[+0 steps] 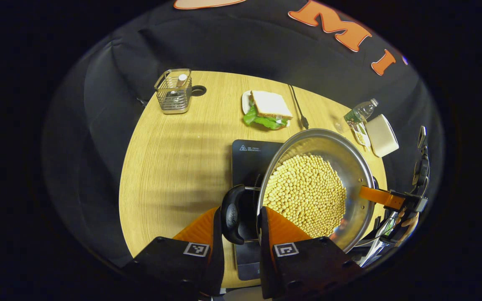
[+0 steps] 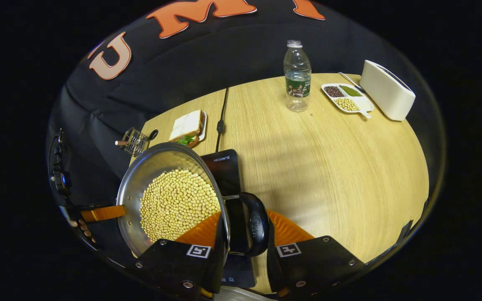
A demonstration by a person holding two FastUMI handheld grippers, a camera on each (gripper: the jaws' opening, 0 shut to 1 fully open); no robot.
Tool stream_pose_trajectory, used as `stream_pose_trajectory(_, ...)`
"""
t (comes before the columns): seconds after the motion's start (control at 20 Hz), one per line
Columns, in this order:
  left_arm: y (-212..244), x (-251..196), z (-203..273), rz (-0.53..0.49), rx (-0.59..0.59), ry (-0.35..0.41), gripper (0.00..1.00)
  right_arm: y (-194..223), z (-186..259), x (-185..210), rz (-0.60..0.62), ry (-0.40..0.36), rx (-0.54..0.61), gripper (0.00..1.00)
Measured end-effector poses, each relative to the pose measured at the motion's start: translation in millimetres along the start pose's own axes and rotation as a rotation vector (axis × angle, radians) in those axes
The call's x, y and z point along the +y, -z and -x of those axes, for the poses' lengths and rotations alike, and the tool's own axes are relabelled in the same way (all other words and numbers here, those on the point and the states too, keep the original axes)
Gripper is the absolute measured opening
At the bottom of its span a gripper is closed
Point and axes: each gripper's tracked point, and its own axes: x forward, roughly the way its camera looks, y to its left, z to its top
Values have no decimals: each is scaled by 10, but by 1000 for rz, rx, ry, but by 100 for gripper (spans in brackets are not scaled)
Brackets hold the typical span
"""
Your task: First push the handle of the pot to place it horizontally, then grasp the pot with both hands and set it on the induction cooktop.
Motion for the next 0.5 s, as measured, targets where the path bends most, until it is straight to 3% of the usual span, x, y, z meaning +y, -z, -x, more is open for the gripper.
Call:
stream_pose_trajectory(0.3, -7, 39, -26, -8, -9, -1, 42, 38, -40, -9, 1, 6, 5, 43)
stream_pose_trajectory(0.4, -8, 44, -39, -18, -13, 5, 42, 56, -49, -5, -9, 9, 6, 51)
stream_pose_trajectory(0.5, -20, 59, -59, -38, -25, 7, 48, 102, -84, -14, -17, 15, 8, 47)
